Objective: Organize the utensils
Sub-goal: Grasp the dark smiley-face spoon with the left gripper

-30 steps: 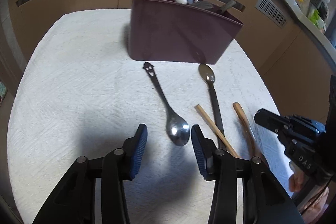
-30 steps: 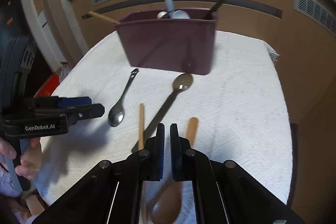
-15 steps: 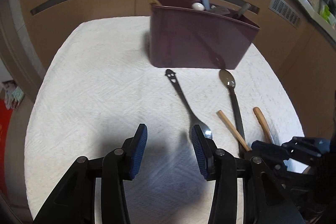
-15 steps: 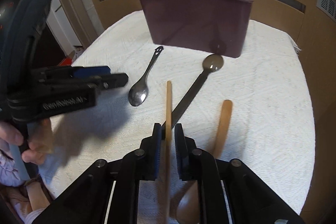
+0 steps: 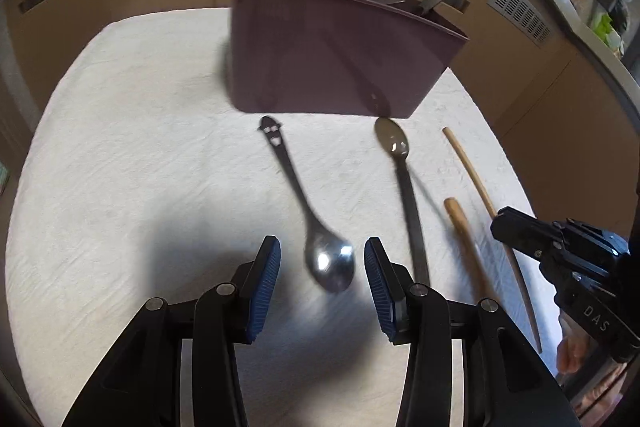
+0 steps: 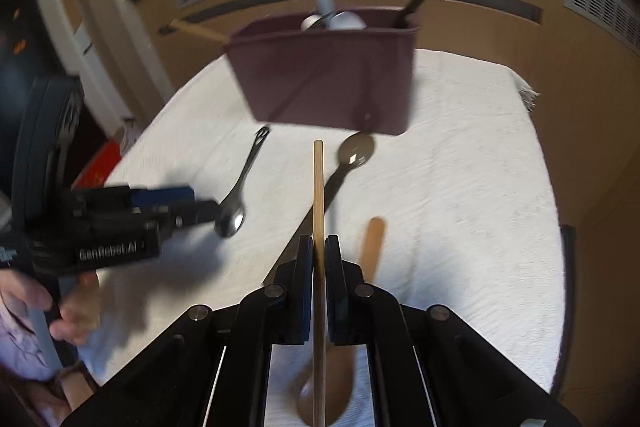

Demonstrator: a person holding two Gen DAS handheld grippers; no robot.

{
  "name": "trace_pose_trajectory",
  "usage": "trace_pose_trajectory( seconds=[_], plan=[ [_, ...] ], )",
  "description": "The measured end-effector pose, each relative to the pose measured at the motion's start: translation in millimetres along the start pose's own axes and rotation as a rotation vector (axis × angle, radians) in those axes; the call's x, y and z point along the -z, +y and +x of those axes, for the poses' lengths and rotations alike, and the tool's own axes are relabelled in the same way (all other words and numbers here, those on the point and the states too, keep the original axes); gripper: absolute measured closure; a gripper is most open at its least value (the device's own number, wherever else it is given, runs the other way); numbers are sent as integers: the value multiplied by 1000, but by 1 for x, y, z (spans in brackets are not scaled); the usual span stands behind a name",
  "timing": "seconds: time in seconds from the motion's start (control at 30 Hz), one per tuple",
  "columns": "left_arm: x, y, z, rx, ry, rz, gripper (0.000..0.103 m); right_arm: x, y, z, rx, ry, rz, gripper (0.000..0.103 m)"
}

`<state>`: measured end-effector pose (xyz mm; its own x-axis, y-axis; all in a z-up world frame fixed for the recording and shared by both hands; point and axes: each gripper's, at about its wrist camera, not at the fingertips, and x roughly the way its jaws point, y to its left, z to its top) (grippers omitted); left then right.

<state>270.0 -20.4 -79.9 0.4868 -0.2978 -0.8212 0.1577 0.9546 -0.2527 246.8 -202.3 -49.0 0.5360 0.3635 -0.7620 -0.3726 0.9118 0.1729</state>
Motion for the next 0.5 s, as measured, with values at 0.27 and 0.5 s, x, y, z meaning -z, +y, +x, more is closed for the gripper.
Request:
trace_pose_trajectory(
  seconds=[0.27, 0.5],
  plan=[
    [-39, -8, 30, -160, 64, 11, 66, -4, -15, -2, 28, -25, 49, 98],
    [-47, -10, 41, -201, 69, 36, 79, 1, -15, 4, 23, -16, 56, 98]
  ],
)
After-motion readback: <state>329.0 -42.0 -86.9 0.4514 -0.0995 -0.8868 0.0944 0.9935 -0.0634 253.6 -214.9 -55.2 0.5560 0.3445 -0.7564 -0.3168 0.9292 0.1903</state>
